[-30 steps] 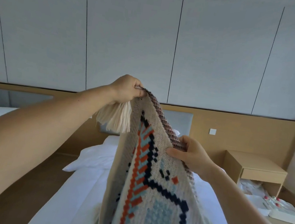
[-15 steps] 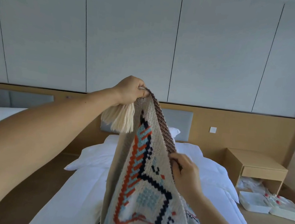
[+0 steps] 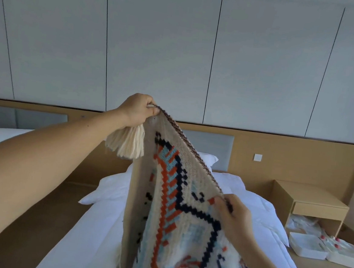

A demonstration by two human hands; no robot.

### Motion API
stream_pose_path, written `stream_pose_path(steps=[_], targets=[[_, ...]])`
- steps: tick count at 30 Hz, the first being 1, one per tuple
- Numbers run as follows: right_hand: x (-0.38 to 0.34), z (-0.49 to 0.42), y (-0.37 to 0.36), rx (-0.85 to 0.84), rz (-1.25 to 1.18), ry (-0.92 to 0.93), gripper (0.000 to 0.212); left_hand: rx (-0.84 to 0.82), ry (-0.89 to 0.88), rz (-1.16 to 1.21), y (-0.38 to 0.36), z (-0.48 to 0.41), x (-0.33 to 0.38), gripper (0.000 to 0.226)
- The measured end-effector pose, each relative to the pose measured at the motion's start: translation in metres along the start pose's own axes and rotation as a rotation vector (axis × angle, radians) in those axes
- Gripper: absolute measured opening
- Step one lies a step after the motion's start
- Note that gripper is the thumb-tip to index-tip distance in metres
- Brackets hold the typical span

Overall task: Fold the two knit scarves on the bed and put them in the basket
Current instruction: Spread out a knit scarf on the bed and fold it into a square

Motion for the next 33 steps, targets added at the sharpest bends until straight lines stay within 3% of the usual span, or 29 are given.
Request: stream_pose_path(steps=[4,7,10,13,18,20,23,30,33], targets=[[-0.011,-0.013,0.028,0.059,-0.079,-0.025,0.02,-0.038,0.065,-0.047,-0.003,0.012,-0.04,0.025],[-0.009,-0.022,0.034,0.016,-0.07,-0.072,0.003,-0.136,0.092,-0.066,-0.012,0.025,-0.069,0.025],[-0.007,-0.027,0.032,-0.093,0.072,-0.086,0.025,-0.231,0.108,-0.068,-0.022,0.042,-0.089,0.031],[-0.007,-0.029,0.025,-0.227,0.265,-0.096,0.016,-0.289,0.149,-0.038,-0.031,0.059,-0.109,0.034],[-0.012,-0.028,0.026,-0.211,0.077,-0.109,0.017,-0.303,0.168,0.066,-0.04,0.082,-0.119,0.032],[-0.017,-0.029,0.027,-0.197,0.073,-0.055,0.013,-0.285,0.128,0.104,-0.04,0.086,-0.114,0.027],[-0.019,-0.03,0.03,-0.154,0.267,0.1,0.013,-0.304,0.127,0.157,-0.037,0.091,-0.112,0.027],[-0.039,-0.007,0.028,-0.165,0.393,0.509,0.032,-0.586,0.198,0.204,-0.045,0.105,-0.111,0.036],[-0.047,0.003,0.021,-0.178,0.512,0.614,0.039,-0.451,0.2,0.279,-0.038,0.094,-0.115,0.043]])
Point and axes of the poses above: each hand's wrist, its own z-axis away from the middle knuckle, its own y-axis out of the back of the hand, x = y × z, the point moved 8 cm from there along -z, towards the middle knuckle, and after that the axes turned 7 degrees about z, right-handed, at the moved point
